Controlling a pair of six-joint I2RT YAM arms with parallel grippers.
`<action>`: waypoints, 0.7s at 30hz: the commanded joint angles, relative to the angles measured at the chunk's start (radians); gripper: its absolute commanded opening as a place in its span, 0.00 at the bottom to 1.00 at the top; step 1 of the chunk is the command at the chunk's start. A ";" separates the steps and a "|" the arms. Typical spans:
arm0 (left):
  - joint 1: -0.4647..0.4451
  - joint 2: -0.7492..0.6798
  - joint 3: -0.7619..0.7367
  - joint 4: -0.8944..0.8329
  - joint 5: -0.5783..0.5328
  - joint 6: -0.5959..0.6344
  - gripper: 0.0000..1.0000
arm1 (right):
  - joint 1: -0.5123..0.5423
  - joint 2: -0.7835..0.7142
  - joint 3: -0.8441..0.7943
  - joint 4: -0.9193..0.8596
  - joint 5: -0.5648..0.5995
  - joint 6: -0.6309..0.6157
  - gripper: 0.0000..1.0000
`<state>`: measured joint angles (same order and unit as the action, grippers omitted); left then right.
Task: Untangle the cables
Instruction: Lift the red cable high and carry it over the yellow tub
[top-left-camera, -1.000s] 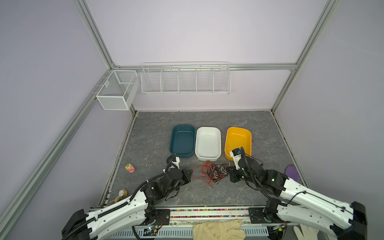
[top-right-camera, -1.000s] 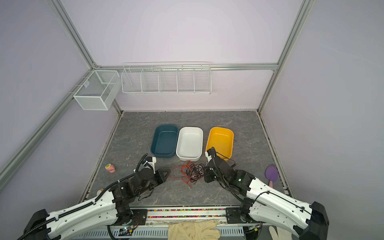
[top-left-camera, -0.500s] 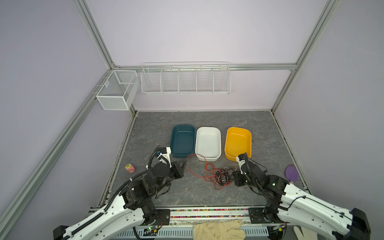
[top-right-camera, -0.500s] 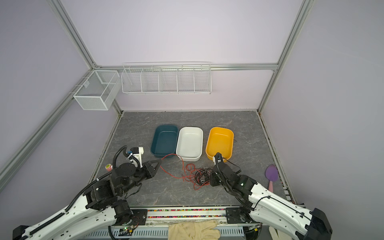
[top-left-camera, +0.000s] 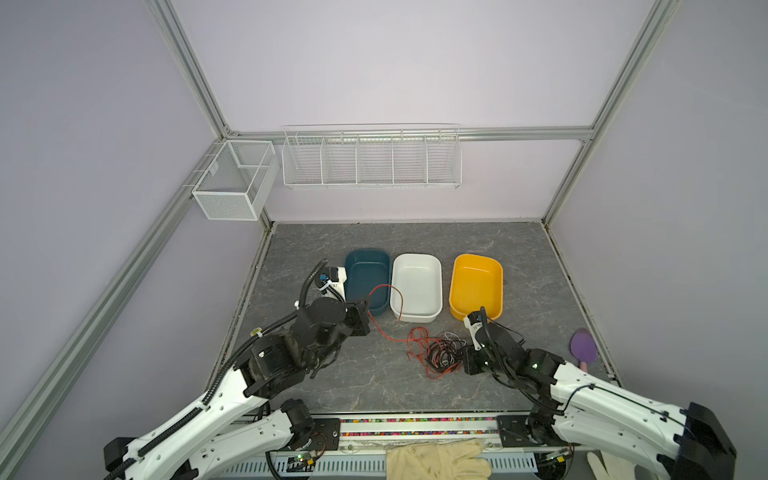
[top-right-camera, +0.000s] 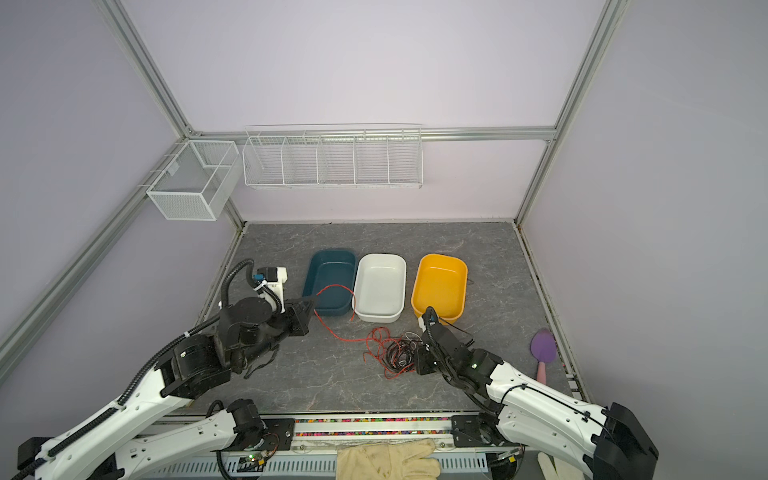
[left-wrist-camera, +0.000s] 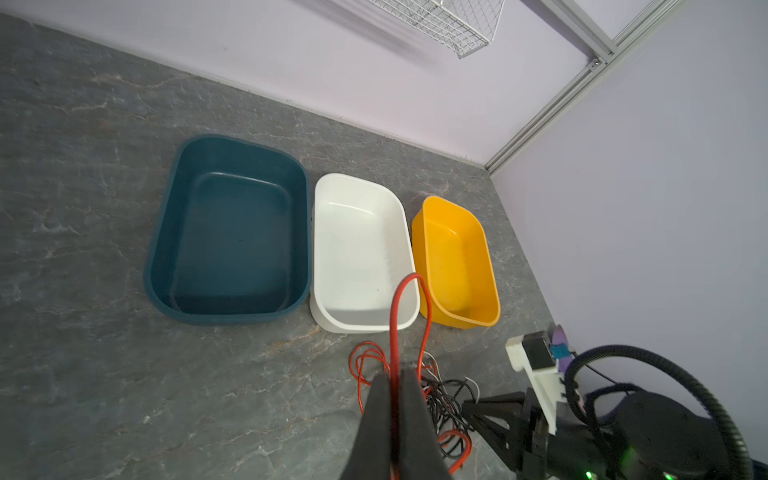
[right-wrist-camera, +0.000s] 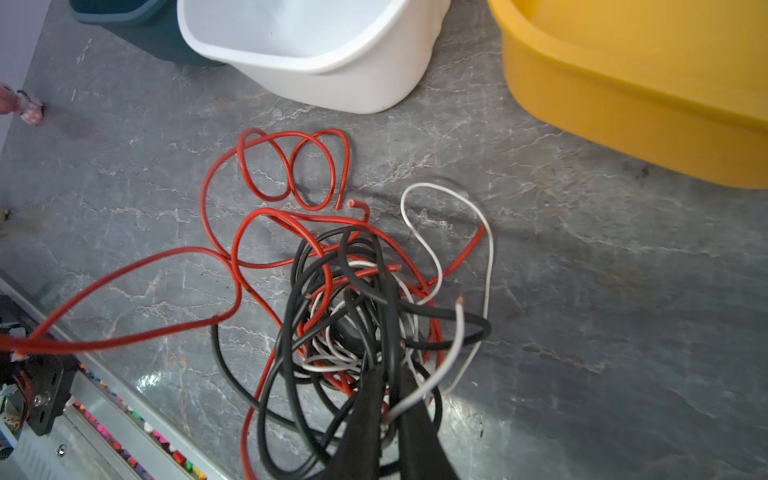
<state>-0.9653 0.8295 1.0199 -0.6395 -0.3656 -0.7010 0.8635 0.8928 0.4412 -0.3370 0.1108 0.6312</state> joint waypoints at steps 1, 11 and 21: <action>0.092 0.057 0.063 -0.046 0.035 0.118 0.00 | -0.005 0.006 0.001 0.048 -0.045 -0.011 0.16; 0.264 0.092 0.242 -0.040 0.194 0.163 0.00 | -0.006 0.065 -0.041 0.123 -0.067 -0.005 0.21; 0.264 0.102 0.524 -0.161 0.210 0.199 0.00 | -0.005 0.193 -0.079 0.246 -0.097 0.015 0.19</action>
<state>-0.7067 0.9237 1.4788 -0.7193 -0.1726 -0.5404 0.8635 1.0592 0.3813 -0.1459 0.0360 0.6296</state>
